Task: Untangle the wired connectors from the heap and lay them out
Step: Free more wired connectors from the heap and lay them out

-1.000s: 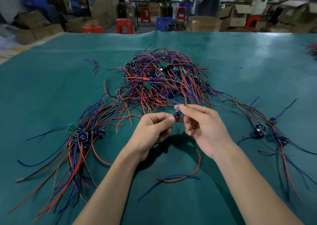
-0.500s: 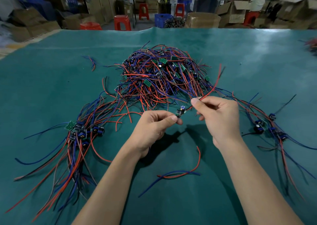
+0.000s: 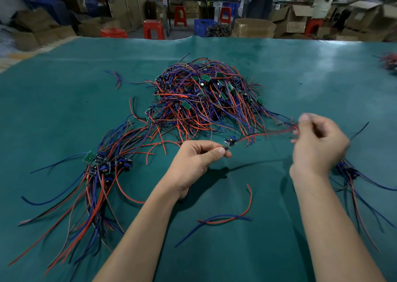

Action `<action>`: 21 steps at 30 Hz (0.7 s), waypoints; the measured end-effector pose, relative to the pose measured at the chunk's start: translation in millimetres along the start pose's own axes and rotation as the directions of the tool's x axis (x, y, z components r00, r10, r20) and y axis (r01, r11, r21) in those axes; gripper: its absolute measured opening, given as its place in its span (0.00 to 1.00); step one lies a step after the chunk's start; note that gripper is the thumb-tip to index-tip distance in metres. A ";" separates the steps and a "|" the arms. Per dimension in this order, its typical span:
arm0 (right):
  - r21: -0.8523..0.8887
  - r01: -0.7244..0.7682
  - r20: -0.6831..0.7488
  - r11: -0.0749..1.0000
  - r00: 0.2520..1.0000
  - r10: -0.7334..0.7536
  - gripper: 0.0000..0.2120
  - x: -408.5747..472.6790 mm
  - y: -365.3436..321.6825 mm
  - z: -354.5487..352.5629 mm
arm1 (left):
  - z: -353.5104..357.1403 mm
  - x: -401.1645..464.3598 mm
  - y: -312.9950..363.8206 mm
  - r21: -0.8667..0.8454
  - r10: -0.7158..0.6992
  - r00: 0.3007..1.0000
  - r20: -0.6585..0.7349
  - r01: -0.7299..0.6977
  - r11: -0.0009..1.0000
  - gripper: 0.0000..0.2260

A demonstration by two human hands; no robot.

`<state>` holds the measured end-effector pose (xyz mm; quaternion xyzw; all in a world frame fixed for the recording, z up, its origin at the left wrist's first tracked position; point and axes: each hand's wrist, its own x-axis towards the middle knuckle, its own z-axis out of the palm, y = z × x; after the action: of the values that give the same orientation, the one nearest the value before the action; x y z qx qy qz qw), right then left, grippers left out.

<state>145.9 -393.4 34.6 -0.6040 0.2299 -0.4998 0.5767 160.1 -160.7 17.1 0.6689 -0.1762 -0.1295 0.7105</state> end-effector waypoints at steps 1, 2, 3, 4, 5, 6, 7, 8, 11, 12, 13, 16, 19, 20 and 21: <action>-0.016 -0.016 -0.069 1.000 0.997 0.015 0.02 2.5 1.5 -2.1 | -0.9 0.8 0.1 -0.025 -0.006 1.000 -0.029 0.006 1.000 0.07; -0.071 -0.028 -0.095 0.997 0.995 0.021 0.02 4.2 3.5 -3.7 | -1.6 1.6 0.0 -0.046 -0.010 0.998 -0.063 0.007 0.999 0.08; -0.128 -0.040 -0.045 0.991 0.998 0.035 0.04 2.8 4.7 -3.0 | -1.8 2.1 0.2 -0.059 -0.014 0.996 -0.089 0.009 0.998 0.09; -0.165 -0.050 0.089 0.985 0.994 0.065 0.07 -3.1 4.2 0.3 | -1.2 1.9 1.1 -0.071 -0.019 0.995 -0.096 0.013 0.997 0.09; -0.185 -0.058 0.279 0.981 0.954 0.109 0.10 -13.8 2.0 6.1 | -0.1 1.2 2.2 -0.085 -0.023 0.996 -0.086 0.015 0.996 0.09; -0.194 -0.061 0.475 0.979 0.867 0.149 0.13 -27.8 -1.9 12.6 | 0.9 0.4 3.2 -0.099 -0.022 0.997 -0.068 0.015 0.995 0.09; -0.190 -0.062 0.624 0.980 0.763 0.170 0.14 -41.7 -6.2 18.8 | 1.5 0.0 4.1 -0.113 -0.019 0.998 -0.054 0.012 0.994 0.09; -0.172 -0.051 0.716 0.984 0.679 0.161 0.15 -52.9 -8.5 23.3 | 1.5 -0.4 5.0 -0.121 -0.018 0.999 -0.046 0.012 0.993 0.09; -0.087 -0.008 0.786 0.996 0.614 0.073 0.15 -69.6 -9.7 28.1 | 2.1 -1.7 6.8 -0.080 -0.017 1.000 -0.023 0.015 0.997 0.10; -0.061 -0.030 0.778 0.998 0.625 0.067 0.14 -70.2 -9.3 27.5 | 2.7 -2.3 6.9 -0.056 -0.017 1.000 -0.011 0.016 0.998 0.10; -0.039 -0.065 0.767 0.997 0.638 0.071 0.12 -70.0 -9.1 26.9 | 3.4 -2.9 6.8 -0.036 -0.020 1.000 0.001 0.020 0.999 0.10; -0.011 -0.122 0.731 0.993 0.677 0.091 0.10 -66.7 -9.8 26.1 | 3.6 -3.3 6.8 -0.002 -0.042 0.999 0.029 0.042 0.999 0.10; 0.006 -0.120 0.669 0.993 0.738 0.085 0.13 -59.4 -10.7 24.9 | 2.0 -3.6 7.1 0.005 -0.061 0.996 0.057 0.061 0.998 0.10; 0.019 -0.125 0.640 0.992 0.764 0.084 0.12 -55.6 -11.4 23.9 | 1.9 -3.8 7.2 0.001 -0.064 0.996 0.069 0.064 0.998 0.10; 0.034 -0.134 0.606 0.990 0.791 0.086 0.11 -51.5 -12.8 22.8 | 2.0 -4.0 7.5 0.000 -0.065 0.995 0.079 0.065 0.998 0.10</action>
<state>141.5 -335.8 32.7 -0.6952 0.0503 -0.2555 0.6700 155.3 -160.3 24.4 0.6677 -0.1822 -0.1792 0.6992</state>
